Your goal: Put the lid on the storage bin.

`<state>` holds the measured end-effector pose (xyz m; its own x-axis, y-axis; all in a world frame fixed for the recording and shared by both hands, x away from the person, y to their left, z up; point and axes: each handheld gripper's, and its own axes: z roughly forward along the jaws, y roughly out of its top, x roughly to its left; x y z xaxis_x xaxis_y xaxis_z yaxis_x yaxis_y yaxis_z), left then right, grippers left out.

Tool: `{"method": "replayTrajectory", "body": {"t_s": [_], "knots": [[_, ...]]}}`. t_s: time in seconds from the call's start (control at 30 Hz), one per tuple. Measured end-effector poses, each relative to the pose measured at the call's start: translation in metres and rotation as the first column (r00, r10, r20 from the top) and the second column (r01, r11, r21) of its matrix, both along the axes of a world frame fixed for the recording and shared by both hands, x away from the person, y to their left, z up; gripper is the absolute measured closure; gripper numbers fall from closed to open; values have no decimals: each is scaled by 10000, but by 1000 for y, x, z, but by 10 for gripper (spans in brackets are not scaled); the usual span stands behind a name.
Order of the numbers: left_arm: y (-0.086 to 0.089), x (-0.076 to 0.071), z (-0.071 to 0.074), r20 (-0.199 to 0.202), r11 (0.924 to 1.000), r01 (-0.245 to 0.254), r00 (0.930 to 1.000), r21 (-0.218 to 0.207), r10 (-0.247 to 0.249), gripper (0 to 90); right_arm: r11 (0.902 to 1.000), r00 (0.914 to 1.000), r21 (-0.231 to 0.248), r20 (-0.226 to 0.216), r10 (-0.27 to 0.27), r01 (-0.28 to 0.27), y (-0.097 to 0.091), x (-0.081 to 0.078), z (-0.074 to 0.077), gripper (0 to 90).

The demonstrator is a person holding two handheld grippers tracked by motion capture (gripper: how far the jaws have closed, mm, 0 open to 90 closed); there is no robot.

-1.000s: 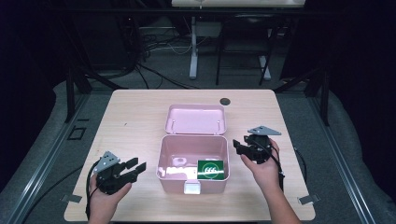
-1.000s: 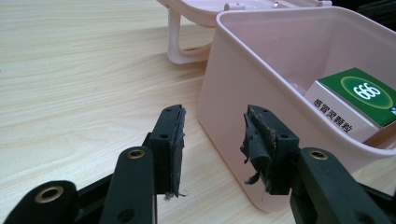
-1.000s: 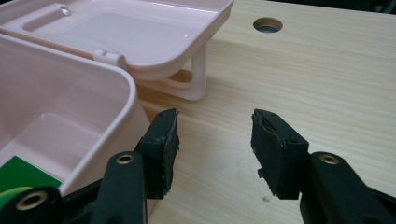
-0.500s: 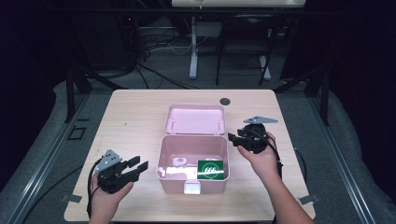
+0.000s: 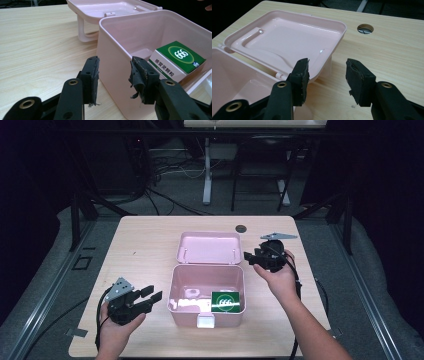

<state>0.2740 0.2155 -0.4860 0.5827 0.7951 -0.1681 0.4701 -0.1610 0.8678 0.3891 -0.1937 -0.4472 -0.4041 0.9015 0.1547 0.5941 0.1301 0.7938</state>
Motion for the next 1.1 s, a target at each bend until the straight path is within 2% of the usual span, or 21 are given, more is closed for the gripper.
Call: {"method": "replayTrajectory", "body": {"t_s": [0.1,0.13,0.17,0.27,0.33,0.43,0.57,0.7,1.1], "knots": [[0,0,1,-93,9998,201,9998,34,-201,584,10000,9999,11,-145,-11,11,2,7,3,524],[-2,1,2,-61,9997,253,9997,-42,-253,588,10000,9999,13,-149,-17,17,2,8,3,524],[-2,1,2,-52,9996,281,9996,82,-281,602,10000,9998,15,-187,-14,15,3,10,4,526],[-3,1,3,104,9996,257,9996,102,-258,616,10000,9997,-34,-254,-8,7,5,14,5,533],[-5,1,5,159,9995,312,9994,83,-313,615,9998,9998,-210,-205,-15,11,7,18,7,534],[-7,2,6,80,9991,428,9991,59,-428,611,9993,9998,-357,-202,-80,72,10,23,8,532],[-12,3,8,14,9988,480,9988,54,-480,611,9997,9996,-192,-257,-142,137,14,32,10,535],[-15,4,11,-55,9987,504,9987,104,-504,581,9992,9995,-336,-217,-227,219,17,37,9,518],[-26,5,11,-192,9967,758,9970,277,-753,560,9966,9956,-684,-778,-523,470,28,57,6,504]]}}
